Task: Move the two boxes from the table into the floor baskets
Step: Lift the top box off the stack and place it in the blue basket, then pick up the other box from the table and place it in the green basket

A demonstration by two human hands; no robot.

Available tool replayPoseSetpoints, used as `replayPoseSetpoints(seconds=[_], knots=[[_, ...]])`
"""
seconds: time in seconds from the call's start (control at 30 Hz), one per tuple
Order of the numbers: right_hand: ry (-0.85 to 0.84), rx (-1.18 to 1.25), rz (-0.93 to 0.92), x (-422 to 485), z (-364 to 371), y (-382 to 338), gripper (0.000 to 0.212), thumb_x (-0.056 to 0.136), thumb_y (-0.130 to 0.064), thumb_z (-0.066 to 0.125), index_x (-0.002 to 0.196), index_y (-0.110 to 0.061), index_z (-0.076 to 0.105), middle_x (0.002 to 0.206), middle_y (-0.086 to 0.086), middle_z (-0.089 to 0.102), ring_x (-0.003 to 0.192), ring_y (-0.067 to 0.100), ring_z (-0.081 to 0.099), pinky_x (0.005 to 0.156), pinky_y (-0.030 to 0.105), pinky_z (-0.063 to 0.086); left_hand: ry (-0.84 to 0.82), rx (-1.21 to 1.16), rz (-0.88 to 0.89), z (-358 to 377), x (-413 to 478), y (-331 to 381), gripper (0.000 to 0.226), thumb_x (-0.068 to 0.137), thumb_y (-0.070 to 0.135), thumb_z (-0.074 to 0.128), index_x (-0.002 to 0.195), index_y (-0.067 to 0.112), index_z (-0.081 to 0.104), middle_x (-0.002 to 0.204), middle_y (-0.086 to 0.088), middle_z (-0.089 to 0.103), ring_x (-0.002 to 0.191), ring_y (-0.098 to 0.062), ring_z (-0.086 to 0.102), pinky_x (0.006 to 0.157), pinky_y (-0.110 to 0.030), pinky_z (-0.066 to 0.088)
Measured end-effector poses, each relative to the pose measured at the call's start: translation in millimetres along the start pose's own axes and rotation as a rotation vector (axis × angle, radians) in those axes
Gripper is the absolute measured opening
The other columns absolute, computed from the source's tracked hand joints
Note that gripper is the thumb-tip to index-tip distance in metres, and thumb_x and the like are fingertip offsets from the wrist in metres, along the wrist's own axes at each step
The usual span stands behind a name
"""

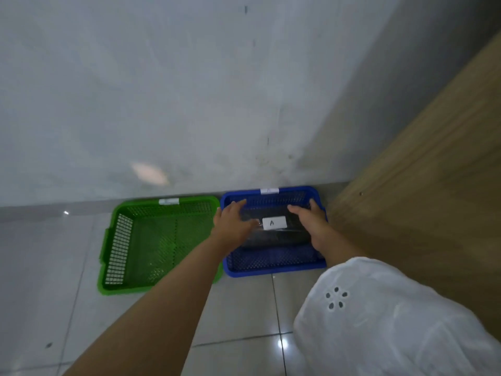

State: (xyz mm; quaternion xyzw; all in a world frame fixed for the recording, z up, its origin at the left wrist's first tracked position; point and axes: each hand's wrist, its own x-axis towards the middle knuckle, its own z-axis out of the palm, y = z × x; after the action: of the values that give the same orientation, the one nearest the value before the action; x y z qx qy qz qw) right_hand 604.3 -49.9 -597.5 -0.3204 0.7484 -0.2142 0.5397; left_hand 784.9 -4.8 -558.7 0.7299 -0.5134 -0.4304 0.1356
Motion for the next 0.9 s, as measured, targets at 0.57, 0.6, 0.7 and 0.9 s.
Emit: replayPoseSetpoints(seconds=[0.57,0.6,0.7,0.9], knots=[[0.066,-0.535,-0.861,-370,-135,-391,0.08,0.083,-0.047,0.059,0.148,-0.033,0.015,0.16,0.001,0.01,0.145,0.03,0.005,0.112,0.053,0.013,0.372,0.385,0.488,-364,-259,319,0.068,0.084,0.045,0.053,0.144,0.038,0.021,0.157,0.001,0.017,0.145,-0.023,-0.001,0.113,-0.047,0.011],[0.074,-0.519,-0.898,-392,-150,-404,0.08,0.083,-0.046,0.06,0.148,-0.033,0.015,0.16,0.0,0.011,0.145,0.029,0.005,0.112,0.052,0.013,0.378,0.343,0.52,-378,-278,333,0.068,0.084,0.044,0.054,0.143,0.038,0.022,0.155,0.002,0.02,0.144,-0.022,0.001,0.113,-0.046,0.012],[0.091,-0.482,-0.993,-453,-194,-430,0.08,0.081,-0.044,0.063,0.147,-0.034,0.018,0.159,-0.001,0.013,0.144,0.026,0.008,0.113,0.049,0.014,0.375,0.196,0.617,-407,-331,367,0.065,0.083,0.041,0.057,0.141,0.039,0.027,0.149,0.002,0.03,0.139,-0.02,0.013,0.109,-0.041,0.019],[0.092,-0.383,-1.133,-531,-268,-431,0.078,0.079,-0.041,0.068,0.145,-0.032,0.026,0.155,-0.001,0.027,0.141,0.023,0.02,0.109,0.041,0.021,0.356,0.085,0.761,-415,-402,400,0.058,0.083,0.041,0.058,0.134,0.046,0.032,0.136,0.007,0.042,0.126,-0.013,0.028,0.095,-0.029,0.024]])
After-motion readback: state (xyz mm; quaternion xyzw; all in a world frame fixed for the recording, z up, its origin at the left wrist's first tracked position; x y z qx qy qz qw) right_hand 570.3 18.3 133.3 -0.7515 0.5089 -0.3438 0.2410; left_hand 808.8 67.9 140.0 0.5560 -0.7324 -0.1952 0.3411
